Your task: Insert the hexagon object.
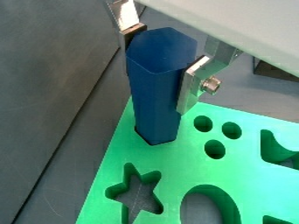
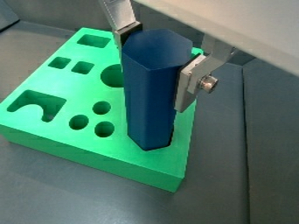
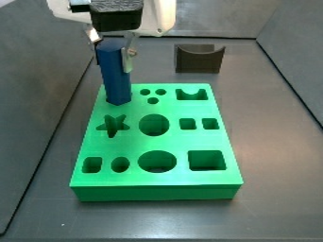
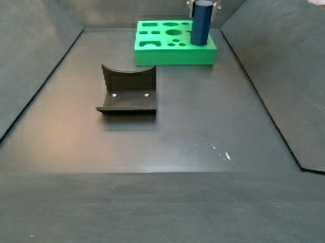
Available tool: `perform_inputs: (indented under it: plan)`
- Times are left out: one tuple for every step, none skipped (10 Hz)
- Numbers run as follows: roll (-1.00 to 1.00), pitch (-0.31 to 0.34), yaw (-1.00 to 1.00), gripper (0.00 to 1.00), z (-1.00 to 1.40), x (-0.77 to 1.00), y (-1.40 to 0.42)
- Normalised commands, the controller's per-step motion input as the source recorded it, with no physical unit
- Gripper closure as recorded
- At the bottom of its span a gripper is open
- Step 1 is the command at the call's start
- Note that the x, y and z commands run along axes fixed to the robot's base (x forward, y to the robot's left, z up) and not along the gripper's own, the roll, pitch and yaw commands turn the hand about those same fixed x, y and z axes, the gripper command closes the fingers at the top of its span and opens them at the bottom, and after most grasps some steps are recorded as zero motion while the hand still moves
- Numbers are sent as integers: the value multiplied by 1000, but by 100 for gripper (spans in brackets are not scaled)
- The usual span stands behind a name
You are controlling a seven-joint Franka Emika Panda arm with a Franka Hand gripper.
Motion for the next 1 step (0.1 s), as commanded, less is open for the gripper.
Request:
perform_inputs:
  plan:
    - [0,0,0,100,0,0,0]
